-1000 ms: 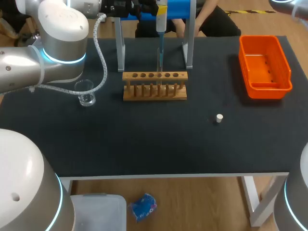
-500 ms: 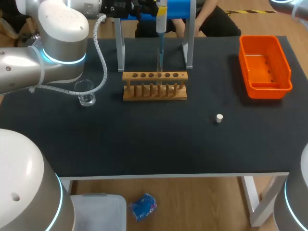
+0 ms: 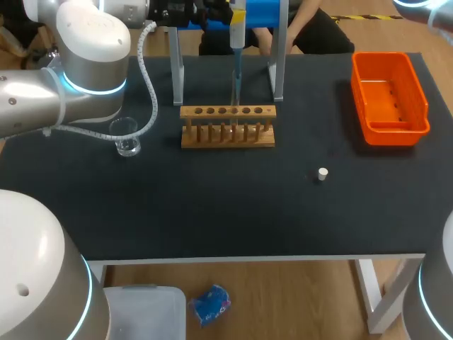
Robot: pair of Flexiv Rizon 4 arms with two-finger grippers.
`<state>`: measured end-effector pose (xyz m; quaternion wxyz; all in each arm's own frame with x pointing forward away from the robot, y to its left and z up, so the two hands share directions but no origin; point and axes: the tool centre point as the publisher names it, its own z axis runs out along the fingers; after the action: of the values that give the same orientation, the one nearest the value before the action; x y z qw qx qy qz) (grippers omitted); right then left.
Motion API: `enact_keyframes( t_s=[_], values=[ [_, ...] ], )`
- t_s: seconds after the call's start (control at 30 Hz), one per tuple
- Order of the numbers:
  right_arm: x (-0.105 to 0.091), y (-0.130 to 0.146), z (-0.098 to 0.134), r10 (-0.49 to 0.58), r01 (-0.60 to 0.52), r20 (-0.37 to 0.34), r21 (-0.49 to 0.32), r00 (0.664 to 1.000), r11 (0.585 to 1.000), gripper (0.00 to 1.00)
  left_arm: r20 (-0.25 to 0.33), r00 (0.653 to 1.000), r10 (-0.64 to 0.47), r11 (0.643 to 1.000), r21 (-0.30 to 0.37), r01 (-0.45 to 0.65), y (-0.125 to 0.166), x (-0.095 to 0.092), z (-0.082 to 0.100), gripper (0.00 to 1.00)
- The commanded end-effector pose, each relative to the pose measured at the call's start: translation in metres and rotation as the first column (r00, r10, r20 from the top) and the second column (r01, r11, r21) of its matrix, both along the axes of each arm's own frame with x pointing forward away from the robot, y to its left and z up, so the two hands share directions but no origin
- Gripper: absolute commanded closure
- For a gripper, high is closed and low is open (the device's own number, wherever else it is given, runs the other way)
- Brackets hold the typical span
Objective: Invert the test tube, pick up the pipette, mount the tip to pipette, aspirate from beaker and dispense into the tube, eject the tip, return the pipette, and cap with the stopper.
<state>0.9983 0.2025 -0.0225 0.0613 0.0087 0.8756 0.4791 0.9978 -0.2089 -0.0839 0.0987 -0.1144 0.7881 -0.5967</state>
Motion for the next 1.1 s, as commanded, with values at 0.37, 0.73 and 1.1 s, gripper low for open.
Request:
enact_keyframes(
  t_s=[0.37, 0.73, 1.1],
  values=[
    [0.000, 0.000, -0.015, -0.003, 0.003, -0.023, -0.002, 1.000, 1.000, 1.00, 0.002, 1.000, 0.002, 1.000, -0.003, -0.002, -0.001, 0.001, 0.003, 1.00],
    [0.000, -0.001, -0.014, -0.002, 0.002, -0.021, -0.001, 1.000, 1.000, 1.00, 0.002, 1.000, 0.002, 1.000, -0.003, -0.002, -0.001, 0.001, 0.003, 1.00],
    [0.001, -0.001, -0.001, -0.001, 0.001, -0.004, 0.013, 1.000, 1.000, 1.00, 0.002, 1.000, 0.002, 1.000, -0.003, -0.002, -0.001, 0.001, 0.003, 1.00]
  ],
)
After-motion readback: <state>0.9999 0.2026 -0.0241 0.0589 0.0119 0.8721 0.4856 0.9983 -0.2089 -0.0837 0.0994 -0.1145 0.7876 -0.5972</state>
